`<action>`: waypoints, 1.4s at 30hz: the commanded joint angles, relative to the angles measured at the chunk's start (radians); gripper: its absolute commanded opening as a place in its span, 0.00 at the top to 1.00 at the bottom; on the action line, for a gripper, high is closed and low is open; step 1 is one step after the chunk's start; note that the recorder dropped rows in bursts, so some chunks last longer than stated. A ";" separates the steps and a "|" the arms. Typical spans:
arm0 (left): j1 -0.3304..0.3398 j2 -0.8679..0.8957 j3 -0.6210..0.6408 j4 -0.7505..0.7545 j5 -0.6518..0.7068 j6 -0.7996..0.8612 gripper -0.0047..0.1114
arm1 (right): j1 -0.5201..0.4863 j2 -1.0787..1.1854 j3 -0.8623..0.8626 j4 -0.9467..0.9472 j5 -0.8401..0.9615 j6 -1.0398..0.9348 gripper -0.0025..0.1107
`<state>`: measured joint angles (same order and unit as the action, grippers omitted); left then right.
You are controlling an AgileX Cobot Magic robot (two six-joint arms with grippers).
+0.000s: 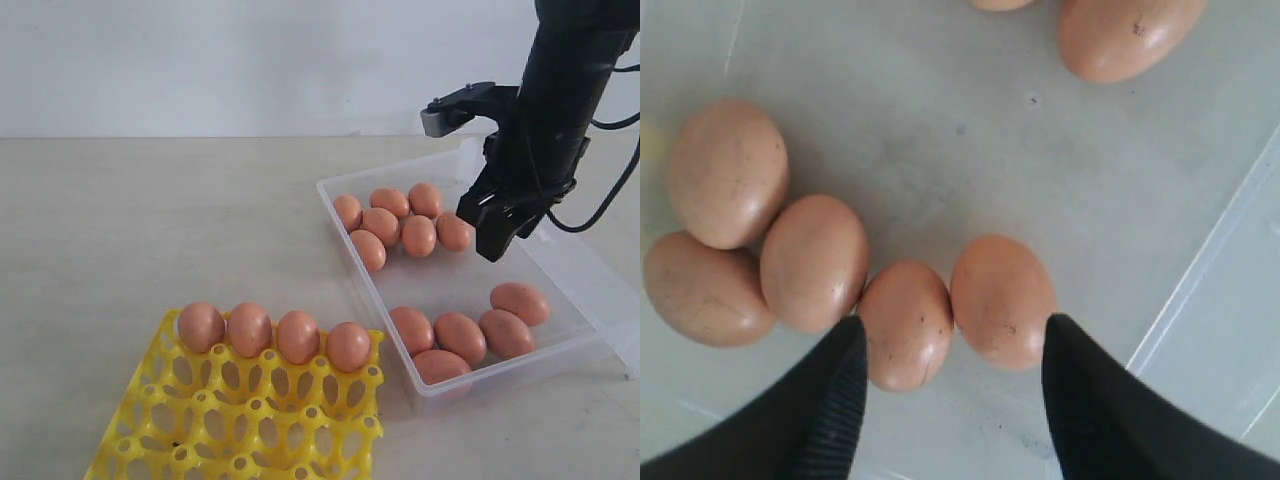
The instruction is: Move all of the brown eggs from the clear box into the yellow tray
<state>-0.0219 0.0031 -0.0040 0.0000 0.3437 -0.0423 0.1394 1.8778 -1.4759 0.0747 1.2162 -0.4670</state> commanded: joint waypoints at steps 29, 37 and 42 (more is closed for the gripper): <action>-0.001 -0.003 0.004 0.000 -0.008 0.004 0.92 | -0.006 0.158 0.000 -0.081 -0.046 -0.100 0.55; -0.001 -0.003 0.004 0.000 -0.008 0.004 0.92 | -0.070 0.158 0.000 -0.013 -0.068 -0.027 0.55; -0.001 -0.003 0.004 0.000 -0.008 0.004 0.92 | -0.074 0.158 0.000 0.081 -0.065 -0.044 0.55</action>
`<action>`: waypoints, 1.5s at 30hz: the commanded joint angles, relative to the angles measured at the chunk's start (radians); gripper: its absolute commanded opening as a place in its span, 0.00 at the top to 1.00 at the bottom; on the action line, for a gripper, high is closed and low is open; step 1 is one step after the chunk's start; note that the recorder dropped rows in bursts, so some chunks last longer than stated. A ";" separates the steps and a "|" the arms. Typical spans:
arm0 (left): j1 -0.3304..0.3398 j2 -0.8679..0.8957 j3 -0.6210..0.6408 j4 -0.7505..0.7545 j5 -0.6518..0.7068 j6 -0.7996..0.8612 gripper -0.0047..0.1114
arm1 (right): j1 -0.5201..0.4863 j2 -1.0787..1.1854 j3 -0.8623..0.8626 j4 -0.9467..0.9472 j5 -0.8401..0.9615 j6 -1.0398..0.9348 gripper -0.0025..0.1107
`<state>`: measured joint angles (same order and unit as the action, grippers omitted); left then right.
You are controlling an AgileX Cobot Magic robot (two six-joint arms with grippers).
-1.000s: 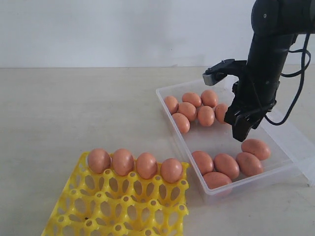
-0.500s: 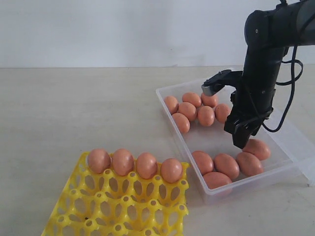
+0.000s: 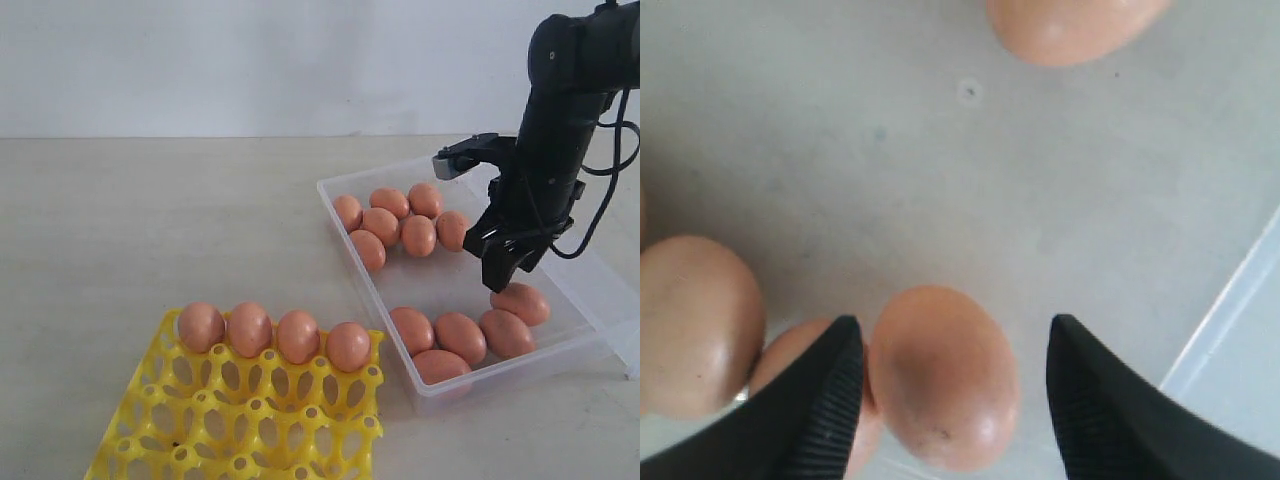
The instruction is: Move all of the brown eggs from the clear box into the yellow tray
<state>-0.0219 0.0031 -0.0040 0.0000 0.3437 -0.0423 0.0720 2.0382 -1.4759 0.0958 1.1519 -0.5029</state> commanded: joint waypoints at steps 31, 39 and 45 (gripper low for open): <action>-0.001 -0.003 0.004 0.000 -0.008 0.004 0.92 | -0.021 -0.002 0.000 0.074 -0.011 -0.049 0.55; -0.001 -0.003 0.004 0.000 -0.008 0.004 0.92 | -0.021 -0.002 0.000 0.084 -0.011 -0.056 0.55; -0.001 -0.003 0.004 0.000 -0.008 0.004 0.92 | -0.021 -0.002 0.030 0.083 -0.031 -0.065 0.55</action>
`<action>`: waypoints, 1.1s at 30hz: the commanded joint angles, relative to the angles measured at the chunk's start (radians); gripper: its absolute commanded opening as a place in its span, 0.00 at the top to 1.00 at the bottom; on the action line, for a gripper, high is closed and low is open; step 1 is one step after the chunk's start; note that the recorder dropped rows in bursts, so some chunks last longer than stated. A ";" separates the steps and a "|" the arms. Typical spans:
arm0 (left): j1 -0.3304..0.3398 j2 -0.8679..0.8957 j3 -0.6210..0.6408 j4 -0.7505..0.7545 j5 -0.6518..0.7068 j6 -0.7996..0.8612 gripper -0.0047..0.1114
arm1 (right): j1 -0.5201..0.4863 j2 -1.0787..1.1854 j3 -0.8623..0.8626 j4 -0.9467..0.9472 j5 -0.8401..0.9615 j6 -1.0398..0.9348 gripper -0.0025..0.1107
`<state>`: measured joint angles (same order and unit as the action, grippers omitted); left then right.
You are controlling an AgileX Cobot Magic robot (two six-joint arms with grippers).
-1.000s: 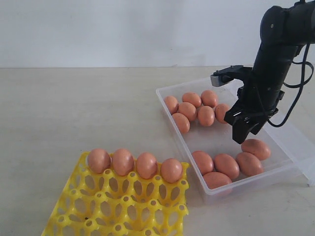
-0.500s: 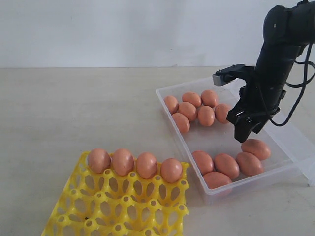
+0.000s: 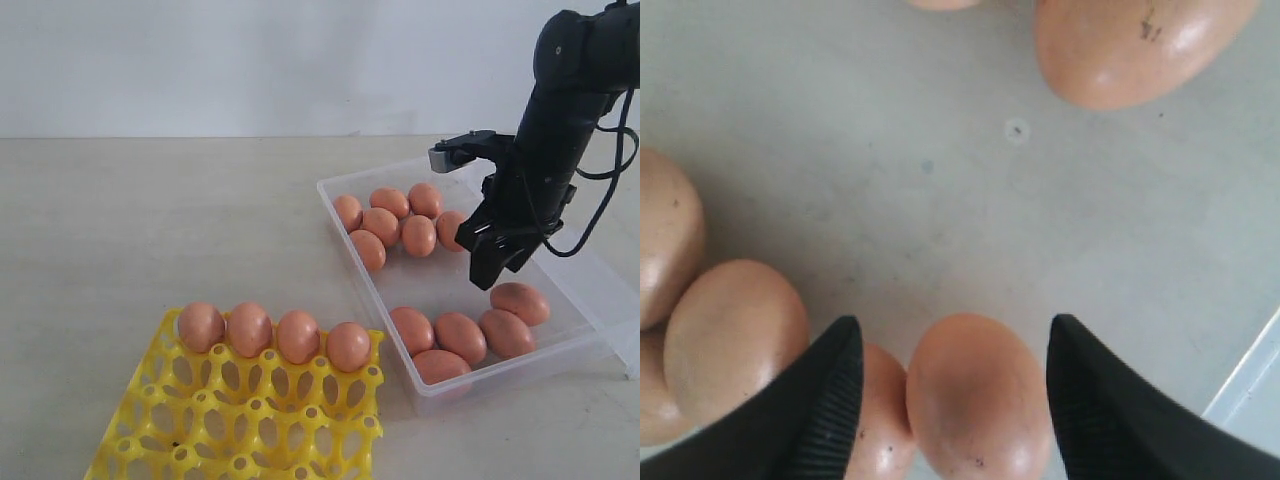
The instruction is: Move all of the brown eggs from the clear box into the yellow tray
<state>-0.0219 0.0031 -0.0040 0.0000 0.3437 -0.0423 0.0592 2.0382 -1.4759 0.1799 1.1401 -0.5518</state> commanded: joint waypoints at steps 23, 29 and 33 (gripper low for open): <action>-0.001 -0.003 0.004 0.000 -0.006 0.004 0.92 | -0.010 -0.002 0.184 -0.008 -0.099 -0.109 0.55; -0.001 -0.003 0.004 0.000 -0.006 0.004 0.92 | -0.010 -0.002 0.184 -0.008 -0.039 -0.107 0.61; -0.001 -0.003 0.004 0.000 -0.006 0.004 0.92 | -0.010 -0.002 0.184 -0.008 -0.048 -0.109 0.92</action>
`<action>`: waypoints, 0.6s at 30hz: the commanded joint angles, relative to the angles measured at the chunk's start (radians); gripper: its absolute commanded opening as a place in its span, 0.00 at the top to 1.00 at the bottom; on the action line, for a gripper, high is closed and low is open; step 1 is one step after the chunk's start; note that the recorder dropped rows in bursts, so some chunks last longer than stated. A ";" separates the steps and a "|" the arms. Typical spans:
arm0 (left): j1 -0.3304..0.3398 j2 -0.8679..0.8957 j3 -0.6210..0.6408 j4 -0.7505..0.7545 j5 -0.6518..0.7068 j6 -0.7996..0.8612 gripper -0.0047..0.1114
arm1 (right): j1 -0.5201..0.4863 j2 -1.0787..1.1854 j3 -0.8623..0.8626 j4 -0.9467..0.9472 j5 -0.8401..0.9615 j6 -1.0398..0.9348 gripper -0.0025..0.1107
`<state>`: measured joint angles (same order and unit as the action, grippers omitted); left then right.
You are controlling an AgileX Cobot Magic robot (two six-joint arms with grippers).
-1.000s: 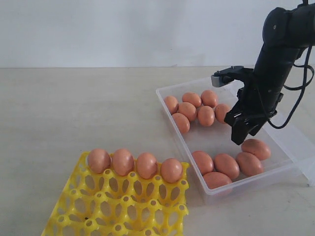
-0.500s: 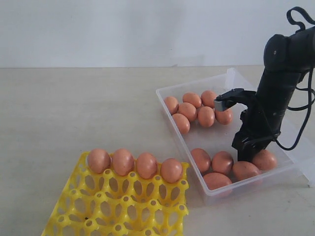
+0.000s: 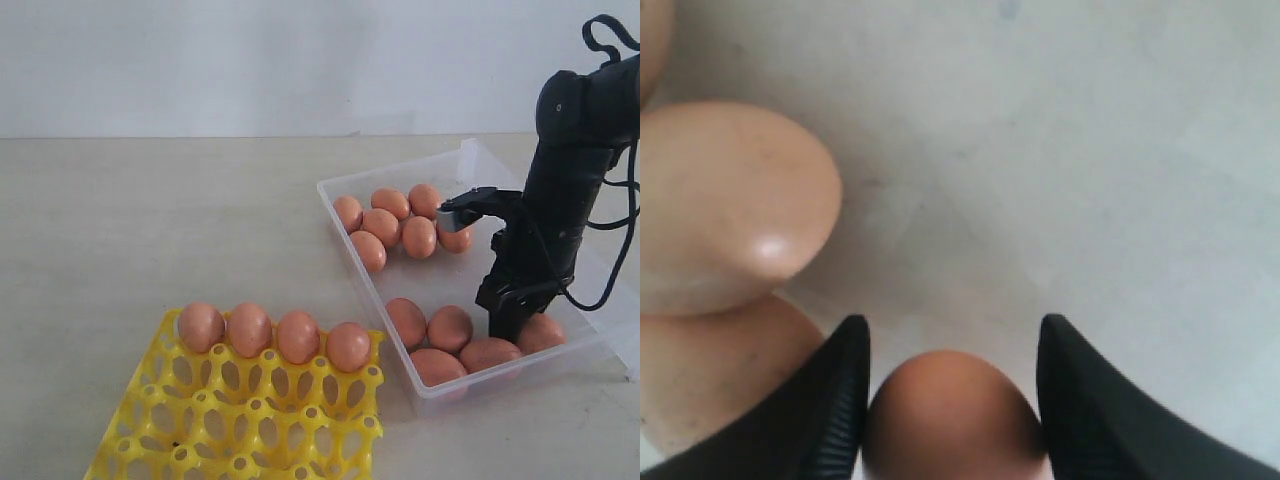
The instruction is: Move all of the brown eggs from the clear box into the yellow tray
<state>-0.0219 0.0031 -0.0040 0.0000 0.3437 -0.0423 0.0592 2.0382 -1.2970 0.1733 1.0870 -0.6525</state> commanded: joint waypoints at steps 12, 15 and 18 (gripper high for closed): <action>-0.001 -0.003 0.004 0.000 -0.006 0.004 0.92 | -0.010 -0.045 0.005 0.005 -0.187 0.044 0.98; -0.001 -0.003 0.004 0.000 -0.006 0.004 0.92 | -0.010 -0.075 0.005 0.005 -0.243 0.045 0.98; -0.001 -0.003 0.004 0.000 -0.006 0.004 0.92 | -0.010 -0.085 0.005 0.005 -0.267 0.045 0.98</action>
<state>-0.0219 0.0031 -0.0040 0.0000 0.3437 -0.0423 0.0592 1.9715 -1.2946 0.1768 0.8421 -0.6119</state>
